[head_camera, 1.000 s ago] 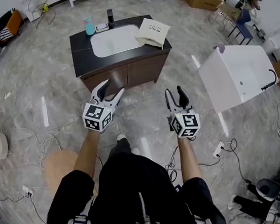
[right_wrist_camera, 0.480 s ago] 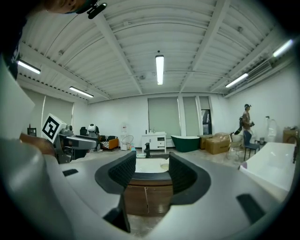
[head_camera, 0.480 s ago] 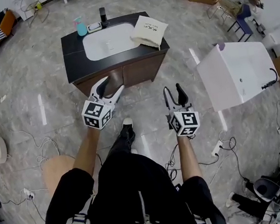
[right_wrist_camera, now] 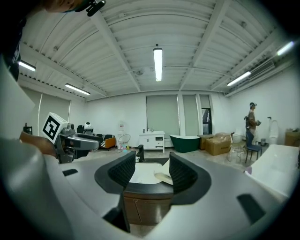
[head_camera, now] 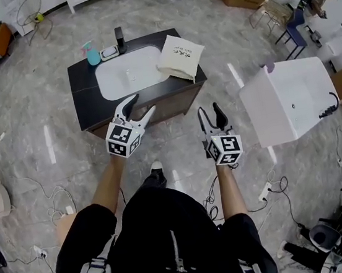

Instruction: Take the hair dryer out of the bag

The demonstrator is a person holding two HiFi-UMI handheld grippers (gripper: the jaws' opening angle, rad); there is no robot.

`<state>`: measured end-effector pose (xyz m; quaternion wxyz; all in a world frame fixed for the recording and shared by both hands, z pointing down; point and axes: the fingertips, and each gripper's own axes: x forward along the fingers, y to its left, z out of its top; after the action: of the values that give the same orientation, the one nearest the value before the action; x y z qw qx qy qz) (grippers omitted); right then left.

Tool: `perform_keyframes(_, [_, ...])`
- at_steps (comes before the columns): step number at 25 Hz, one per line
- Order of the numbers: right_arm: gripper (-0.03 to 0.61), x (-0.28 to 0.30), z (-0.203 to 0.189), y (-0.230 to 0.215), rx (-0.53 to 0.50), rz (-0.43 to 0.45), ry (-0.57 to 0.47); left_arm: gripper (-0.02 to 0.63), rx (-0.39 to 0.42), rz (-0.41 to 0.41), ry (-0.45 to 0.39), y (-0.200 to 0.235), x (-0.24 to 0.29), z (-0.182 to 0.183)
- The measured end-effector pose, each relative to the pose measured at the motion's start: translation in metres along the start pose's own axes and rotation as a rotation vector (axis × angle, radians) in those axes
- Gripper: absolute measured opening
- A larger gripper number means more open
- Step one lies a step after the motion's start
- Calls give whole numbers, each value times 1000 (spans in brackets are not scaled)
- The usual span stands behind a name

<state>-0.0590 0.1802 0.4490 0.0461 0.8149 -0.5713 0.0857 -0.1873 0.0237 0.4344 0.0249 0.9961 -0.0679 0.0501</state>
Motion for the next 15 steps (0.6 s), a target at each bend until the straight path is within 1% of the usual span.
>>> perform_keyframes(6, [224, 56, 20, -11, -4, -8, -10, 262, 7, -13, 7, 45, 41, 9])
perform_keyframes(15, [224, 104, 22, -30, -5, -16, 6, 262, -3, -38, 24, 72, 83, 5])
